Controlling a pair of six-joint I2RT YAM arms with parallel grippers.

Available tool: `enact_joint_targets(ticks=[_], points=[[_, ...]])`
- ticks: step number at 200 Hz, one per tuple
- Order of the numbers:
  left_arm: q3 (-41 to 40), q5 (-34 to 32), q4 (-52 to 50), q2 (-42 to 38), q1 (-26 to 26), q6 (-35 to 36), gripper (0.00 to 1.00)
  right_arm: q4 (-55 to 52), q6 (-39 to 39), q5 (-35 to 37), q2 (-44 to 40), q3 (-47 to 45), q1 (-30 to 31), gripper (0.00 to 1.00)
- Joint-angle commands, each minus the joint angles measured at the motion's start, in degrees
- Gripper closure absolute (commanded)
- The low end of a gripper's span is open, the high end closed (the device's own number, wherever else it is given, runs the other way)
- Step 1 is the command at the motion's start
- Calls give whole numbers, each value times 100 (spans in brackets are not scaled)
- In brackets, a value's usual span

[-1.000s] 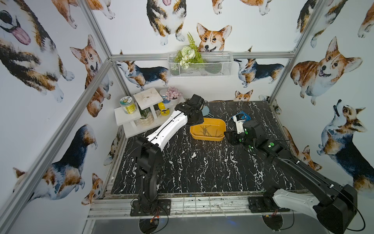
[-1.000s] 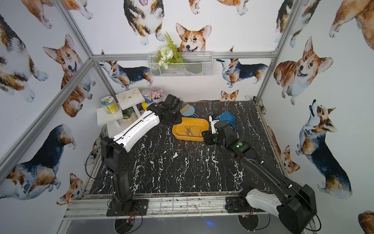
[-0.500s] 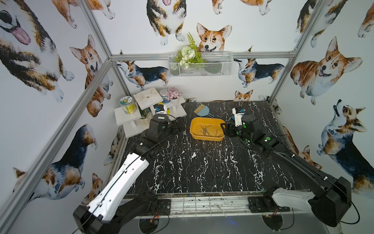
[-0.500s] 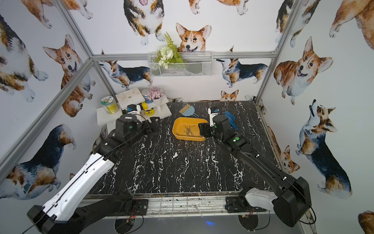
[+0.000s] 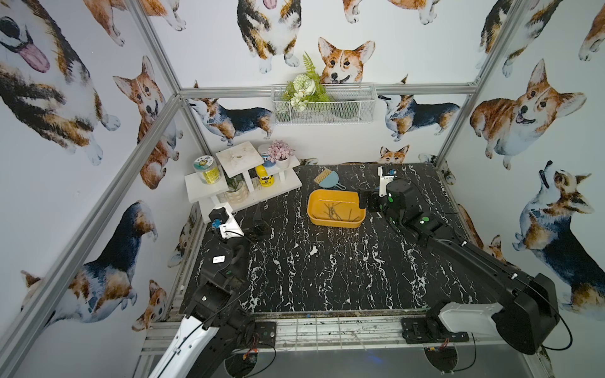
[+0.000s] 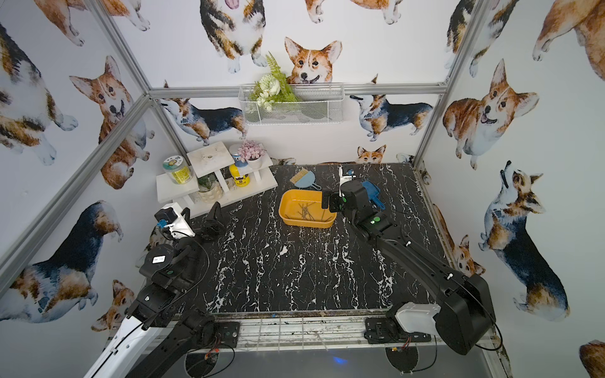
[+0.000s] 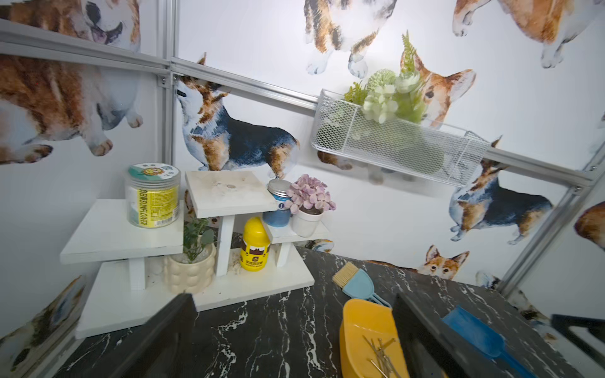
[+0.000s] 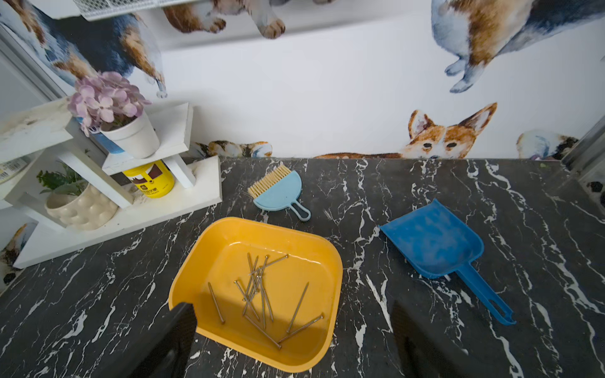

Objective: Put the nails on the desktop into the storage box
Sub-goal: Reset both arms

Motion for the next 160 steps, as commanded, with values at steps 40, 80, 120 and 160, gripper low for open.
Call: enact_joint_targets(ticks=[40,80,120,160], points=[[-1080,-886,-107,179,165,152,0,2955,-1049,564,-980,-1802,-66,0],[-1417,-241,244,886,1064,42,0,2904,-907,524,-1087,-2628,-997,0],[-1568,363,855,1724,1941,178,0,3212,-1185,349,-1182,-3385,-1859,0],[-1985,875,2092,2463,2381,224,0,3885,-1222,309,-874,-4038,-1996,0]])
